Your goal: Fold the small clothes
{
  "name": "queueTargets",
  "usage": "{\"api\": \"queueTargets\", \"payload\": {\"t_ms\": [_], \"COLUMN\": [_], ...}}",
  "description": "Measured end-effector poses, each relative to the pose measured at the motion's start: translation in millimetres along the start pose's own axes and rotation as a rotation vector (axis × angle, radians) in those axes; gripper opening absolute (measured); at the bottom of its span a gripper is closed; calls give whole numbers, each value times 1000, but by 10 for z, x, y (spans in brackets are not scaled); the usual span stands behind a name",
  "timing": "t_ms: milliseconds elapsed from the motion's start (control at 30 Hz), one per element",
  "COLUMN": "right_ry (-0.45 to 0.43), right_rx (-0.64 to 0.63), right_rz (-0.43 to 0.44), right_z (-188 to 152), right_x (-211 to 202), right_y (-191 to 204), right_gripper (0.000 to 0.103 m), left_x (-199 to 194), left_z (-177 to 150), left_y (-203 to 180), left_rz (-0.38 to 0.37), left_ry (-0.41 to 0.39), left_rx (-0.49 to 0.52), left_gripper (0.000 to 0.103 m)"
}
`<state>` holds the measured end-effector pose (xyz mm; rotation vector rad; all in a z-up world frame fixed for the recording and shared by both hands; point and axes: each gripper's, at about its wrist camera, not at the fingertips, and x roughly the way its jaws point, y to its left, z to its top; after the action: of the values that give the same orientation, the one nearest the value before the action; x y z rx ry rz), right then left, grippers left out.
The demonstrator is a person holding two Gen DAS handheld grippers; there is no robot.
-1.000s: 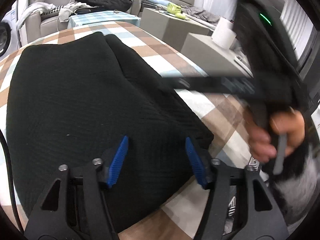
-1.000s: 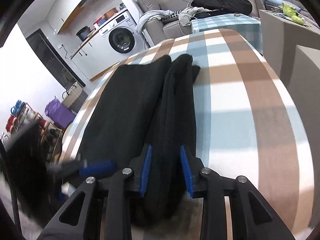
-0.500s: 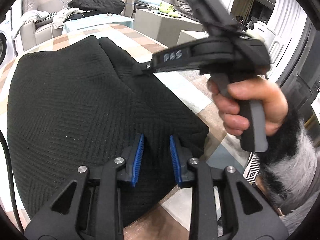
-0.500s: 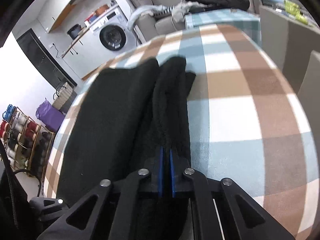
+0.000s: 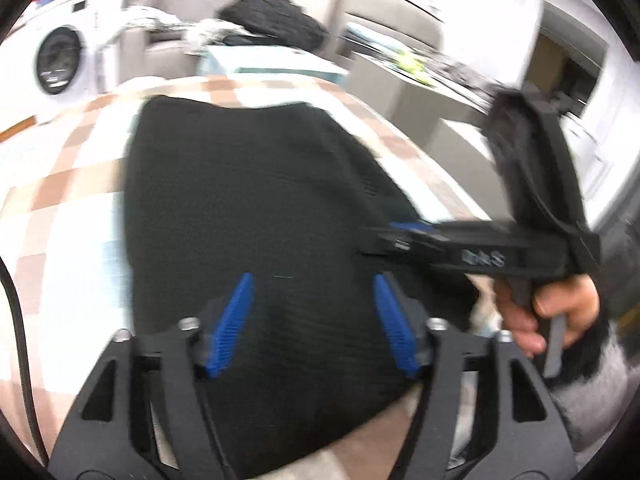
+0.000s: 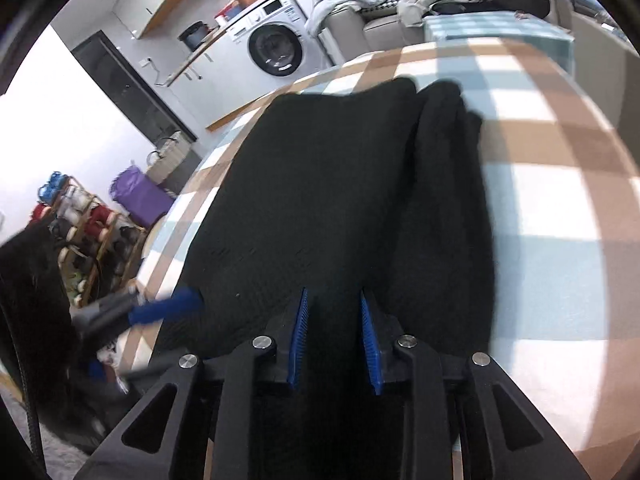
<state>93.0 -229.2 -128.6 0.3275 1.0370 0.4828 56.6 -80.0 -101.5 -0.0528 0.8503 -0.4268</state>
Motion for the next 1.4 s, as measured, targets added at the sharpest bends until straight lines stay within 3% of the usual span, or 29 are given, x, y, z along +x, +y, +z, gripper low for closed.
{"api": "queueTargets", "payload": {"t_ms": [33, 200, 300, 467, 567, 733, 800, 833, 867, 1000, 1100, 1167, 1300, 1400], "right_ry": [-7, -95, -61, 8, 27, 40, 29, 22, 18, -75, -28, 36, 16, 3], "right_rx": [-5, -71, -49, 33, -17, -91, -105, -111, -118, -102, -62, -39, -36, -39], "right_rz": [-7, 13, -51, 27, 61, 14, -1, -10, -17, 63, 20, -8, 4, 2], "right_z": [-10, 3, 4, -173, -444, -770, -797, -793, -779, -681, -703, -756, -718, -697], "right_x": [15, -283, -212, -166, -351, -450, -425, -401, -384, -586, -504, -357, -395, -369], "right_y": [11, 193, 88, -56, 34, 196, 221, 229, 239, 269, 155, 88, 138, 138], "right_gripper": [10, 8, 10, 19, 24, 24, 20, 10, 8, 6, 6, 6, 19, 22], "left_x": [-18, -207, -271, -262, -232, -107, -95, -95, -94, -139, -153, -157, -162, -80], "left_z": [4, 12, -21, -147, -275, -359, -364, -364, -366, -355, -337, -321, -225, -87], "left_y": [94, 508, 729, 916, 855, 740, 707, 705, 687, 621, 602, 574, 474, 322], "left_rz": [31, 97, 108, 128, 127, 112, 113, 110, 108, 110, 101, 102, 79, 34], "left_ry": [-6, -52, -63, -17, 8, 40, 41, 41, 41, 32, 26, 27, 13, 11], "left_rx": [-20, -105, -149, -176, -166, -161, -159, -159, -157, -146, -147, -141, -125, -95], "left_gripper": [66, 67, 67, 67, 67, 67, 67, 67, 67, 67, 67, 67, 67, 67]}}
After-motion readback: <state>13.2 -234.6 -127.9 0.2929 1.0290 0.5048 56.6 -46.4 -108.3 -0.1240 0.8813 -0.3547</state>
